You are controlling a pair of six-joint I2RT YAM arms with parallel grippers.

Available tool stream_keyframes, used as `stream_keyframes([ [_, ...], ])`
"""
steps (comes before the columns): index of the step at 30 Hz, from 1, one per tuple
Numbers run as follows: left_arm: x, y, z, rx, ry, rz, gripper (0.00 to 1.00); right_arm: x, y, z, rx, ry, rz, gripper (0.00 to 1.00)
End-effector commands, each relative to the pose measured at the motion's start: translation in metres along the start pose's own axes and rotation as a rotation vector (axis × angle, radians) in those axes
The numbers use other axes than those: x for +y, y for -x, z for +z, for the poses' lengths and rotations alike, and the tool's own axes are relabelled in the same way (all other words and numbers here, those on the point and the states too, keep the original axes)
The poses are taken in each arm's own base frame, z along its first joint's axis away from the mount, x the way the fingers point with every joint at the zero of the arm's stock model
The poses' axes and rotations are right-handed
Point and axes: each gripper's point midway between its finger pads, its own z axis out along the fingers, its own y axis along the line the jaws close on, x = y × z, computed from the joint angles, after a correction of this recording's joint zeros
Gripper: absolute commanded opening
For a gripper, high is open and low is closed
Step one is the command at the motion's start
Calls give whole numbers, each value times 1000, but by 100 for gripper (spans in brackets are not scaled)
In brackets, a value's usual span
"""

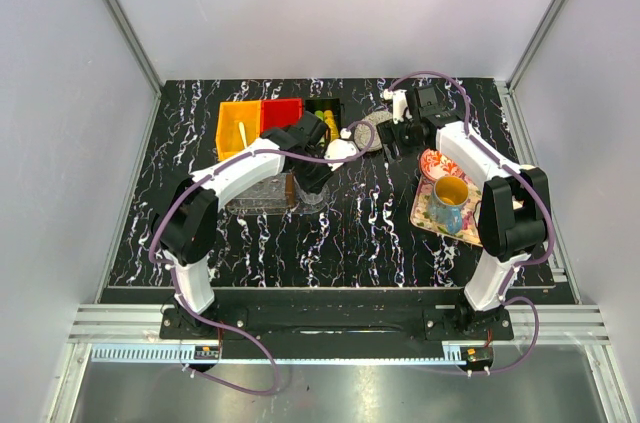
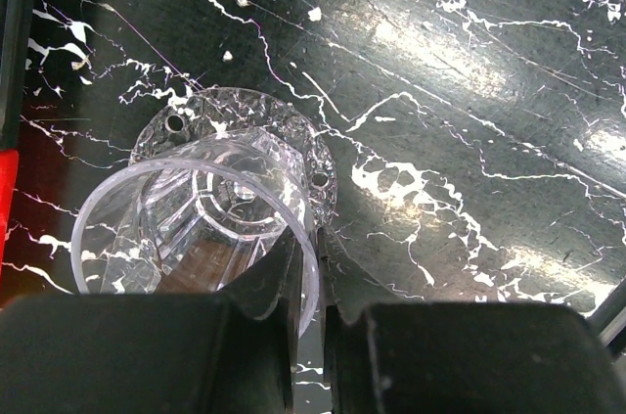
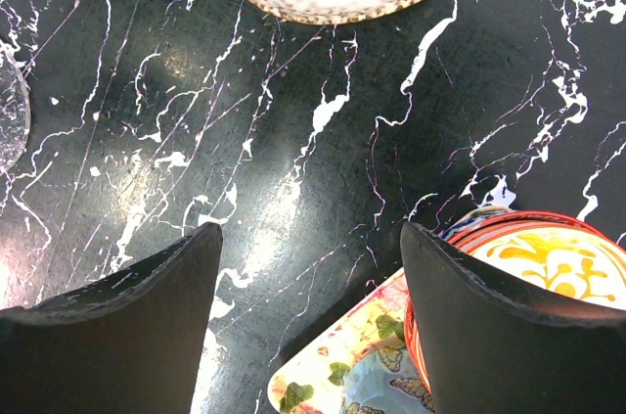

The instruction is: Prepare toiletry sets of a toothbrush and toothpaste on the tray

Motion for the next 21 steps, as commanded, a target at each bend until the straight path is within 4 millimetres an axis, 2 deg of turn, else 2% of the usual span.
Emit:
stream_keyframes([
  [1,6,17,-10,-64,55,25,0,-2,12,-9,-51,2,-11,79],
  [13,5,7,-7,-48,63,32,10,-2,12,-8,-49,4,-12,79],
  [16,5,8,-7,-50,65,36,14,-2,12,-8,-49,3,-10,79],
  [21,6,11,-10,-55,78,41,28,-1,12,-8,-48,4,-11,79],
])
